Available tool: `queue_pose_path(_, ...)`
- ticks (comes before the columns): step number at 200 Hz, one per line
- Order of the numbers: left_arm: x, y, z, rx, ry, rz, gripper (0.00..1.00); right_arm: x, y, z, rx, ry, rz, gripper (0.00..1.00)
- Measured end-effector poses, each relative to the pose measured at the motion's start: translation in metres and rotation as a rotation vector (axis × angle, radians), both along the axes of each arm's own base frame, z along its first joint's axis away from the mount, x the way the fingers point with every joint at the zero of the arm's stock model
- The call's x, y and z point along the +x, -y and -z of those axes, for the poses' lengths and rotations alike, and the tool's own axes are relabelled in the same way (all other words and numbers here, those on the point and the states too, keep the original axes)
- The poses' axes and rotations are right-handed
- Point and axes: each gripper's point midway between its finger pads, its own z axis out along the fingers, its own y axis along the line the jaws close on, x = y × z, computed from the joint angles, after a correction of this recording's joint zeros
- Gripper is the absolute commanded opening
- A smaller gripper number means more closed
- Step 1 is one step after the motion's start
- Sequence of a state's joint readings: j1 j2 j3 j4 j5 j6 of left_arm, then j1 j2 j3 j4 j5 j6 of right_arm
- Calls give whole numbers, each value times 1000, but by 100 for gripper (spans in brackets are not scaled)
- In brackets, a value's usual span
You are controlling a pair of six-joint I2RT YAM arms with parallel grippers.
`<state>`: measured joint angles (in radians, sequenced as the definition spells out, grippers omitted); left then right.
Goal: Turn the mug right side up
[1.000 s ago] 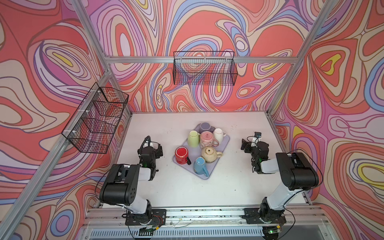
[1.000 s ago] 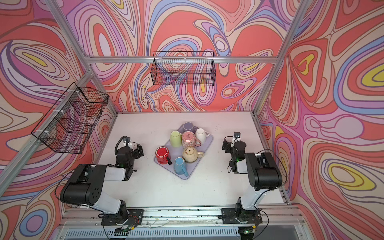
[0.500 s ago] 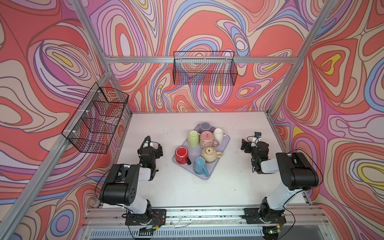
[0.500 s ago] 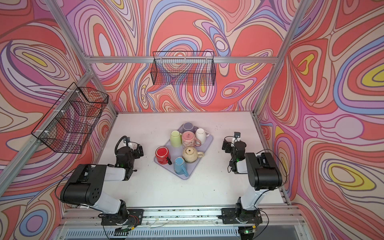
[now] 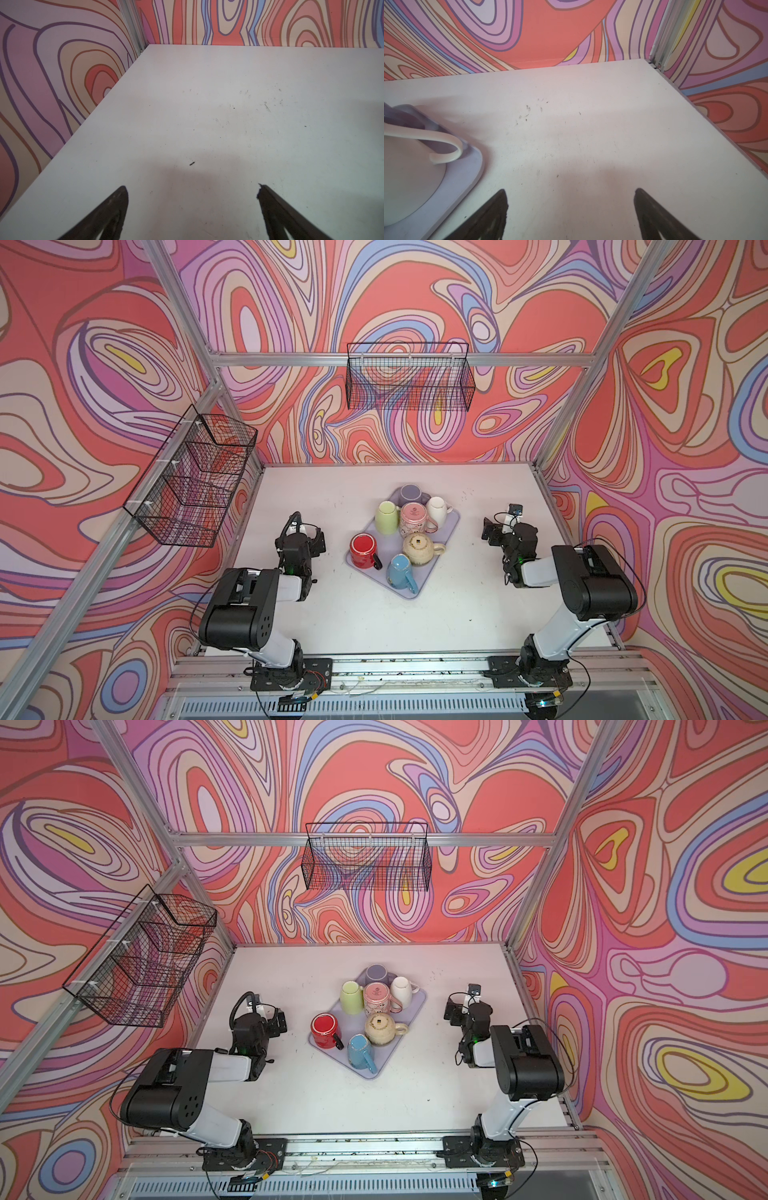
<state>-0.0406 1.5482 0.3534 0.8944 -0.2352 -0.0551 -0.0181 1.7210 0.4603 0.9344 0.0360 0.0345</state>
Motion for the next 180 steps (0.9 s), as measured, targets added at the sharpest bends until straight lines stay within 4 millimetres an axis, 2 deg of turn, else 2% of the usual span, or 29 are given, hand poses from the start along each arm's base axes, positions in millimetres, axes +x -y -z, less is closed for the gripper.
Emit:
queue_pose_path(40, 0, 1, 0, 2, 0, 4, 85, 0, -1, 0, 2, 0, -4, 79)
queue_pose_path(53, -1, 2, 0, 7, -10, 8, 84, 0, -1, 0, 1, -5, -7, 73)
queue_pose_path(70, -1, 5, -11, 15, -17, 20, 80, 6, -3, -1, -2, -37, -19, 69)
queue_pose_path(83, 4, 7, -35, 19, 19, 19, 79, 14, -4, -16, -2, -33, -28, 68)
queue_pose_path(92, 6, 7, -51, 20, 48, 14, 79, 20, -4, -33, -5, -7, -30, 67)
queue_pose_path(105, 9, 8, -81, 16, 107, 10, 79, 22, -4, -53, -5, 14, -31, 65)
queue_pose_path(121, 12, 15, -106, 12, 145, 28, 79, 22, -7, -71, 2, 21, -44, 62)
queue_pose_path(140, 20, 38, -142, 10, 185, 87, 79, 22, -13, -87, 16, 4, -76, 60)
queue_pose_path(160, 28, 78, -187, 4, 215, 189, 79, 21, -27, -102, 34, -31, -140, 59)
queue_pose_path(180, 29, 109, -218, -9, 202, 285, 78, 14, -44, -111, 47, -74, -214, 58)
